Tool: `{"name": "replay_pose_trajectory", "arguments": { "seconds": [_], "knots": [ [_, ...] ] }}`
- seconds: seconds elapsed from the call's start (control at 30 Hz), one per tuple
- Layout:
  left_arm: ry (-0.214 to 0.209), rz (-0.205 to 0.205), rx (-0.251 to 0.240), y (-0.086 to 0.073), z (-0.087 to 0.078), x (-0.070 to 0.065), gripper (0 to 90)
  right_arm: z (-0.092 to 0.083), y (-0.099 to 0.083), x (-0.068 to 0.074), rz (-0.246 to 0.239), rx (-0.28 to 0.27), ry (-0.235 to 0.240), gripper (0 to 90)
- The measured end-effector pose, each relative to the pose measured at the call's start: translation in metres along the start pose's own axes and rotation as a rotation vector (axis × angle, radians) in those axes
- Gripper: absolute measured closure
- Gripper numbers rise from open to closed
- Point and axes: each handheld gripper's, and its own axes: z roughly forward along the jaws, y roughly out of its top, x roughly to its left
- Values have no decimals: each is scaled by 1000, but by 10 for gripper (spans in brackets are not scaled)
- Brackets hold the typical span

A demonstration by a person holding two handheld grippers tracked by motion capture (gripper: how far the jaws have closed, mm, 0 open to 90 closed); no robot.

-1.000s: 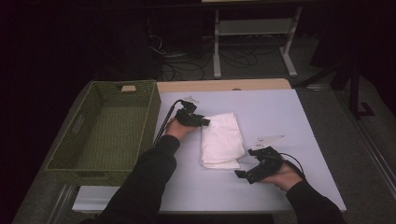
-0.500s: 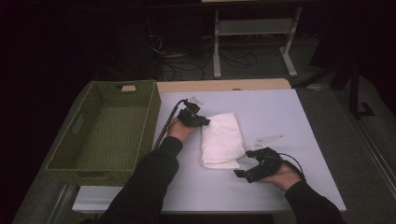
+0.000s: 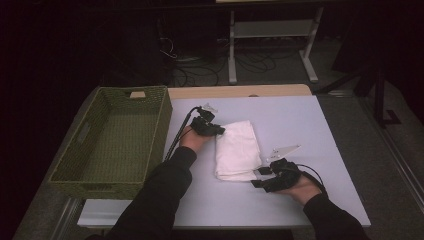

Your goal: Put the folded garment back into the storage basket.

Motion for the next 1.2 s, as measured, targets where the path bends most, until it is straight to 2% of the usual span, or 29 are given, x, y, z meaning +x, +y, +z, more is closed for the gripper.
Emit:
{"name": "replay_pose_trajectory", "arguments": {
  "seconds": [0.2,0.63,0.83,0.97,1.2],
  "knots": [
    [2,4,-2,0,0,0,777,5,2,-2,-24,14,-3,516],
    [-1,4,-4,0,0,0,777,20,11,-8,-42,39,-4,581],
    [-1,6,-4,-1,0,0,777,22,10,-6,-85,51,-24,610],
    [-3,1,-6,-1,0,1,777,23,10,-4,-115,57,-52,654],
    [-9,-1,-10,-1,0,1,777,23,10,-8,-116,53,-55,761]
  ]
}}
